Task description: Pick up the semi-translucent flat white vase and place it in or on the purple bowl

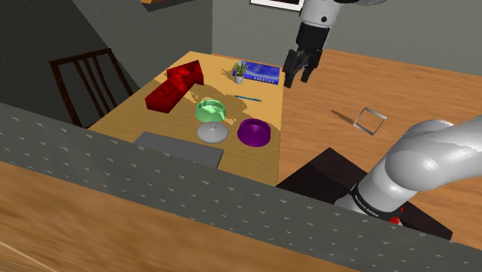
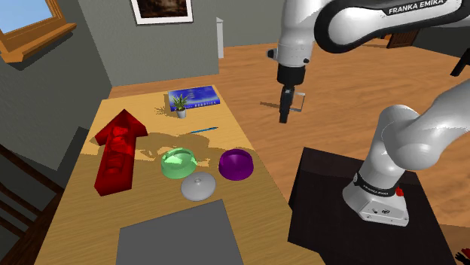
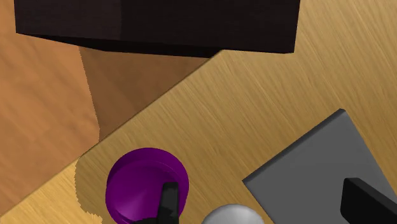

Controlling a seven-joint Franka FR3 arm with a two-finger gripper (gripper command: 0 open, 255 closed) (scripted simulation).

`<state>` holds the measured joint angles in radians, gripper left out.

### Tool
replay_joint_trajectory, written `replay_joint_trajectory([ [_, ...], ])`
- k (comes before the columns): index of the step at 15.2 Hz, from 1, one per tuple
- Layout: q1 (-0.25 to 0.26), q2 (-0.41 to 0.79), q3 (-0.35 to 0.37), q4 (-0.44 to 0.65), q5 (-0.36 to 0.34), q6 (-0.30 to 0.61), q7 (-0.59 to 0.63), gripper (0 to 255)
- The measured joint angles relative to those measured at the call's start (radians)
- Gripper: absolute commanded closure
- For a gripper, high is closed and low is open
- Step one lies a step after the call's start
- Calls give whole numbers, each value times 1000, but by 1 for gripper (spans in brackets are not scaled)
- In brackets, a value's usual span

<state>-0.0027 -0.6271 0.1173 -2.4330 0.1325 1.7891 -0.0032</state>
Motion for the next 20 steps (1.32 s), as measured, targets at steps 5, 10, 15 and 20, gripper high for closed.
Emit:
replay_joint_trajectory([
  [5, 2, 165, 42, 6, -1, 171, 20, 0],
  [10, -1, 349, 77, 57, -24, 314, 48, 0],
  [15, 1, 531, 107, 108, -68, 454, 92, 0],
  [20, 8, 746, 115, 243, -144, 538, 144, 0],
])
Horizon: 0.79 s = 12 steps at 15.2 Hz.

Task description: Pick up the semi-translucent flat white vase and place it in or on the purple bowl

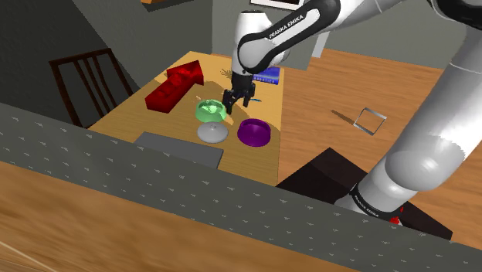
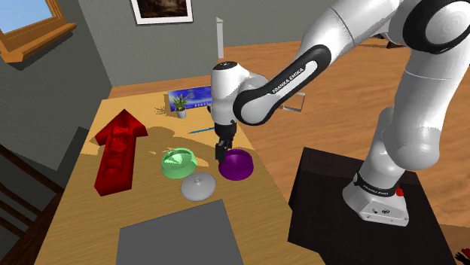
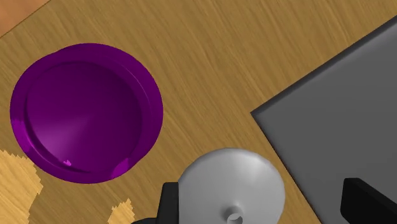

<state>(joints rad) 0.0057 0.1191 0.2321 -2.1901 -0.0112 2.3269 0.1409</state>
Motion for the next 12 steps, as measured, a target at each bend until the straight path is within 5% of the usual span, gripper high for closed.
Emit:
replay_joint_trajectory([
  [12, 81, 462, -47, 391, -147, 77, 91, 0],
])
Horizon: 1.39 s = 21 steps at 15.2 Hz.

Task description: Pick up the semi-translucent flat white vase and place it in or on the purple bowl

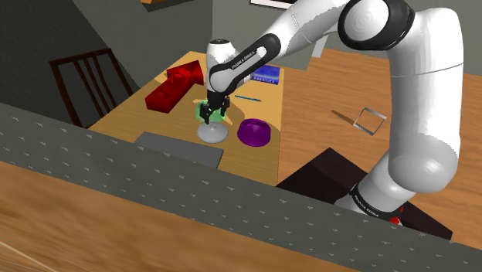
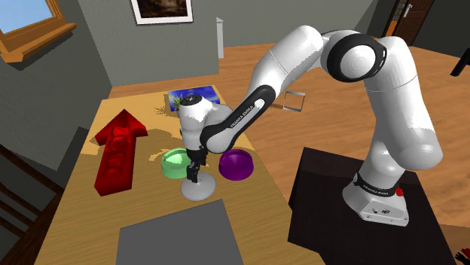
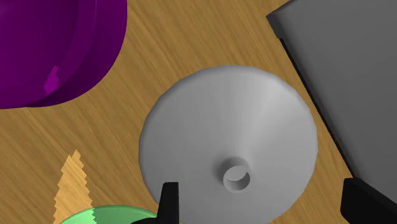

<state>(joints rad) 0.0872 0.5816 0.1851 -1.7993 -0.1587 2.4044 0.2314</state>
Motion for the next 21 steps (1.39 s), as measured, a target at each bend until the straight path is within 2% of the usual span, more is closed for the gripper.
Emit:
replay_joint_trajectory([
  [8, 14, 90, -16, 33, -19, 57, 11, 0],
  [14, 14, 95, -17, 32, -20, 64, 12, 0],
  [15, 14, 95, -17, 32, -20, 64, 12, 255],
  [21, 14, 94, -17, 31, -20, 64, 12, 255],
])
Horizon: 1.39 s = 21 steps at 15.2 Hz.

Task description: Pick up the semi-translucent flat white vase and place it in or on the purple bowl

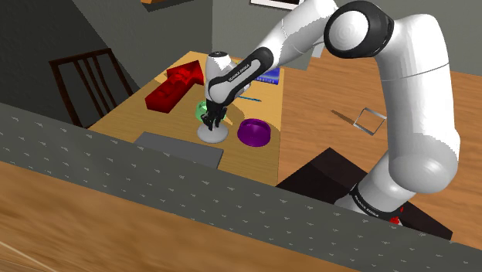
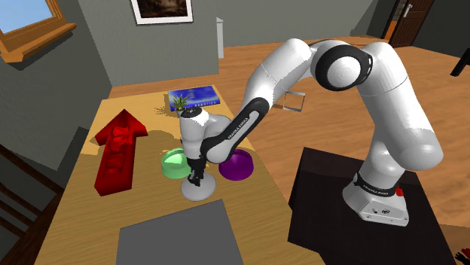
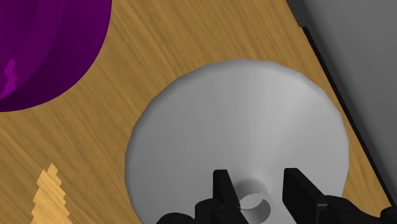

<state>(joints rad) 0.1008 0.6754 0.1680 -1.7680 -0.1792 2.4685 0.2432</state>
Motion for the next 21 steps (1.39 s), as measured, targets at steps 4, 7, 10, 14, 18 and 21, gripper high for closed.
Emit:
replay_joint_trajectory([
  [4, 0, 0, 0, 0, 0, 0, 0, 255],
  [7, -4, -22, 4, -7, 4, -16, -4, 255],
  [10, -7, -46, 9, -3, 10, -43, -8, 255],
  [14, -10, -81, 16, -3, 18, -78, -12, 255],
  [18, -15, -121, 23, -6, 28, -115, -18, 255],
  [21, -20, -148, 27, -5, 35, -142, -24, 255],
])
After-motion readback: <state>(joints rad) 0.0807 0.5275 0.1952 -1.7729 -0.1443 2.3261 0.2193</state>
